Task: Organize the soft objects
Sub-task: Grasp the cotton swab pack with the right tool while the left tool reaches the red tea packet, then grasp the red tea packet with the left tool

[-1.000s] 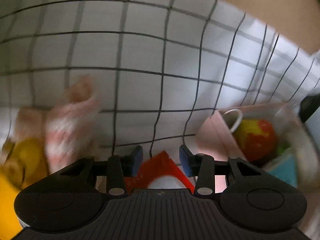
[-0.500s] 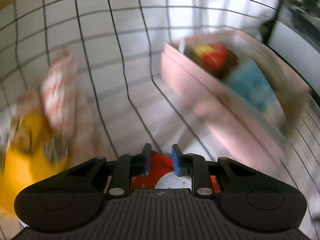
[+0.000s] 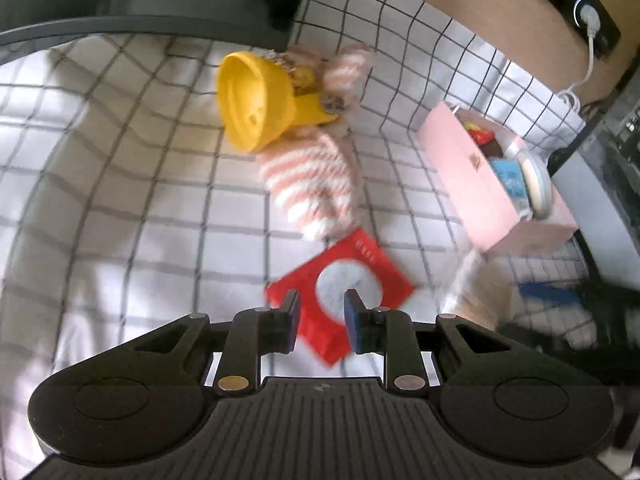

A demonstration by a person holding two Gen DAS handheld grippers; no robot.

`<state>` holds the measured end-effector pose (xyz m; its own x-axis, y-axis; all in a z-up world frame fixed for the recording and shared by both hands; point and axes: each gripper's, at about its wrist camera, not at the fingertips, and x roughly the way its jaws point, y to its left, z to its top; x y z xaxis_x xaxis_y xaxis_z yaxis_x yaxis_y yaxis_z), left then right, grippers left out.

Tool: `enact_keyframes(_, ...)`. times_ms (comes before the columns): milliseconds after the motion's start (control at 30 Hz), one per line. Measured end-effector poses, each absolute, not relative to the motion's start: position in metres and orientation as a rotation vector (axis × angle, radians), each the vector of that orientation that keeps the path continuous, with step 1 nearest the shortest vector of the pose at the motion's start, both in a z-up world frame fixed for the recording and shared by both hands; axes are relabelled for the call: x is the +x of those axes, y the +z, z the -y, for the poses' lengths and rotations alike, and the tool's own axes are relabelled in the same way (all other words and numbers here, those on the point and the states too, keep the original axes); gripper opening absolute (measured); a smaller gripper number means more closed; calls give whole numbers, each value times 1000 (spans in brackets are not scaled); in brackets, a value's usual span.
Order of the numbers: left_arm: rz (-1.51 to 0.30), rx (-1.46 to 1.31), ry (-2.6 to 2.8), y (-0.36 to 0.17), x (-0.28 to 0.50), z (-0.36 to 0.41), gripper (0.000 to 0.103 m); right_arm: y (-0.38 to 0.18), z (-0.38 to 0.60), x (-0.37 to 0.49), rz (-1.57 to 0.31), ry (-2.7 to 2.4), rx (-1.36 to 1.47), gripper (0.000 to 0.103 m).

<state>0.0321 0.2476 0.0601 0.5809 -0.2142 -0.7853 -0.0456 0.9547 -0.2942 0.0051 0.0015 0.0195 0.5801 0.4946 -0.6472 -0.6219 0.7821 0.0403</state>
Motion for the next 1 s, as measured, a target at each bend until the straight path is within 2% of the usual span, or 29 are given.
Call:
enact_keyframes(133, -997, -227, -120, 56, 19, -241, 26, 6, -6, 22, -685, 611, -278, 63)
enact_keyframes(233, -1021, -180, -151, 51, 12, -229, 26, -4, -5, 30, -686, 586, -270, 75)
enact_keyframes(367, -1051, -99, -199, 49, 6, -217, 26, -15, -1, 36, -750, 643, -202, 83)
enact_keyframes(433, -1039, -65, -225, 52, 7, -211, 27, -17, -3, 31, -734, 649, -235, 83)
enact_keyframes(500, -1008, -16, -246, 61, 9, -208, 28, -15, 0, 25, -724, 646, -256, 73)
enact_keyframes(633, -999, 99, -267, 69, 29, -206, 28, -14, 20, 13, -727, 588, -255, 72)
enact_keyframes(800, -1058, 158, -318, 54, 59, -204, 28, -19, 60, -1, -745, 479, -199, 73)
enact_keyframes(900, -1070, 176, -359, 50, 64, -199, 38, -24, 73, -5, -763, 450, -158, 76)
enact_keyframes(967, -1082, 176, -388, 50, 65, -194, 58, -29, 78, -7, -767, 435, -129, 79)
enact_keyframes(1000, -1088, 178, -404, 49, 66, -192, 63, -29, 78, -9, -759, 427, -119, 79)
